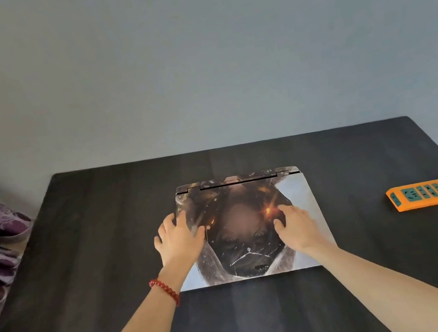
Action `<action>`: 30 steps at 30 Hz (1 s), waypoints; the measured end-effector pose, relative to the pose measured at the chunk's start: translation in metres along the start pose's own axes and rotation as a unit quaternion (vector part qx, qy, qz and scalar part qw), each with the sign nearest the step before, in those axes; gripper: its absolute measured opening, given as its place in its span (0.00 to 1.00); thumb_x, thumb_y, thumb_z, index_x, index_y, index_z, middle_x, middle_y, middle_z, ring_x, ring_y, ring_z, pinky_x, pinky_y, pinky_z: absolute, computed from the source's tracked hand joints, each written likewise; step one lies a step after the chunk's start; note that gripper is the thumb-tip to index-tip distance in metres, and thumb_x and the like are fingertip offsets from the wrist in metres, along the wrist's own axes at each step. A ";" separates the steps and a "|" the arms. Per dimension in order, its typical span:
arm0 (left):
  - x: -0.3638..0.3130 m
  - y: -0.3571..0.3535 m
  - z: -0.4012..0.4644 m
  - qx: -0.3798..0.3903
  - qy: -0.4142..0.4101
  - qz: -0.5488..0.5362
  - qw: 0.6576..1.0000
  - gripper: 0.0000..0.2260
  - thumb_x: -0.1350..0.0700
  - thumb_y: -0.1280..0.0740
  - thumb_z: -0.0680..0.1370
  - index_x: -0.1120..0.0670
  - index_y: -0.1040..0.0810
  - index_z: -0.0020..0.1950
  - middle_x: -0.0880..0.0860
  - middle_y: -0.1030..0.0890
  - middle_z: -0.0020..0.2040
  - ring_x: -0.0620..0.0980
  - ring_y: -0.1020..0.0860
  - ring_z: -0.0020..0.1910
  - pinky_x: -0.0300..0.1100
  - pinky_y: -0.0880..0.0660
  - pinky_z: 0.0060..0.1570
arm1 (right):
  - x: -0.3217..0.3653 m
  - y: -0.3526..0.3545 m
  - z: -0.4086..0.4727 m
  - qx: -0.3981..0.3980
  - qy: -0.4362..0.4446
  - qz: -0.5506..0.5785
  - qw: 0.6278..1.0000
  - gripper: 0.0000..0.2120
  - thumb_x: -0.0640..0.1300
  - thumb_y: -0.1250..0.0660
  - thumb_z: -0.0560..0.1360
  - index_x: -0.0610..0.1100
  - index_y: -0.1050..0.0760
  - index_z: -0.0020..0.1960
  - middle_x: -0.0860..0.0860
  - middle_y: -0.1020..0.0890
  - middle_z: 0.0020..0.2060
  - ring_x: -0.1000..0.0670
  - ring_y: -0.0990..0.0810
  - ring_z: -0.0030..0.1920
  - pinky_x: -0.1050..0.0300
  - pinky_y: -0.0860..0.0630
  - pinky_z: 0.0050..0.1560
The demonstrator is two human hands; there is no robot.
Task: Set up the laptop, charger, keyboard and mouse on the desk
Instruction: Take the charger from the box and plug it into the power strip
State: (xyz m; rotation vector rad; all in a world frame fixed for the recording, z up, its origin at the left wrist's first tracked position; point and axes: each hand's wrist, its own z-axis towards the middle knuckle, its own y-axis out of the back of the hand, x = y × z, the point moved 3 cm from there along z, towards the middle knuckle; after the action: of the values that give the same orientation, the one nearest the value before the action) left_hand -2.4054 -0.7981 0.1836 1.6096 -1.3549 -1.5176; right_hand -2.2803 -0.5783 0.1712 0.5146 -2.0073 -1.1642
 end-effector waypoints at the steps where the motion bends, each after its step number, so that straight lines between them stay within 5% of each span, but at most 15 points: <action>1: 0.004 0.010 -0.016 -0.020 -0.007 -0.013 1.000 0.23 0.45 0.39 0.76 0.50 0.36 0.69 0.55 0.35 0.71 0.57 0.37 0.69 0.58 0.41 0.69 | 0.012 0.001 -0.011 0.013 0.028 0.016 0.999 0.20 0.48 0.43 0.78 0.44 0.34 0.68 0.45 0.27 0.65 0.42 0.31 0.66 0.47 0.32 0.65; 9: 0.078 0.071 -0.207 -0.178 0.091 -0.124 0.972 0.18 0.52 0.37 0.77 0.54 0.29 0.66 0.54 0.28 0.65 0.55 0.29 0.62 0.52 0.33 0.63 | 0.095 -0.030 -0.153 0.144 0.260 0.096 0.950 0.15 0.44 0.42 0.78 0.45 0.28 0.63 0.48 0.22 0.60 0.47 0.24 0.59 0.56 0.29 0.59; 17: 0.220 0.059 -0.447 -0.300 0.313 -0.186 0.881 0.12 0.55 0.38 0.77 0.54 0.24 0.58 0.55 0.22 0.57 0.53 0.23 0.54 0.41 0.30 0.52 | 0.157 -0.138 -0.331 0.335 0.397 0.037 0.854 0.14 0.43 0.44 0.78 0.47 0.27 0.61 0.48 0.22 0.57 0.50 0.24 0.54 0.59 0.29 0.54; 25: 0.349 0.002 -0.624 -0.315 0.517 -0.233 0.761 0.12 0.56 0.38 0.76 0.56 0.23 0.57 0.55 0.20 0.57 0.54 0.23 0.54 0.41 0.30 0.48 | 0.205 -0.264 -0.489 0.442 0.500 -0.090 0.739 0.15 0.44 0.44 0.78 0.46 0.29 0.64 0.49 0.23 0.61 0.49 0.25 0.58 0.60 0.31 0.55; 30: 0.440 -0.036 -0.661 -0.276 0.571 -0.286 0.718 0.15 0.56 0.38 0.76 0.55 0.27 0.63 0.57 0.24 0.61 0.55 0.24 0.58 0.45 0.28 0.56 | 0.232 -0.365 -0.547 0.458 0.506 -0.149 0.715 0.16 0.43 0.44 0.78 0.46 0.30 0.65 0.49 0.22 0.59 0.50 0.24 0.55 0.58 0.29 0.54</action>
State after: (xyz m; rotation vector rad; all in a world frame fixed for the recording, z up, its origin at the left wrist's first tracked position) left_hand -1.8318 -1.3454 0.1202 1.9958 0.2920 -0.6794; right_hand -2.0182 -1.2226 0.1193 1.5961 -1.3272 0.1934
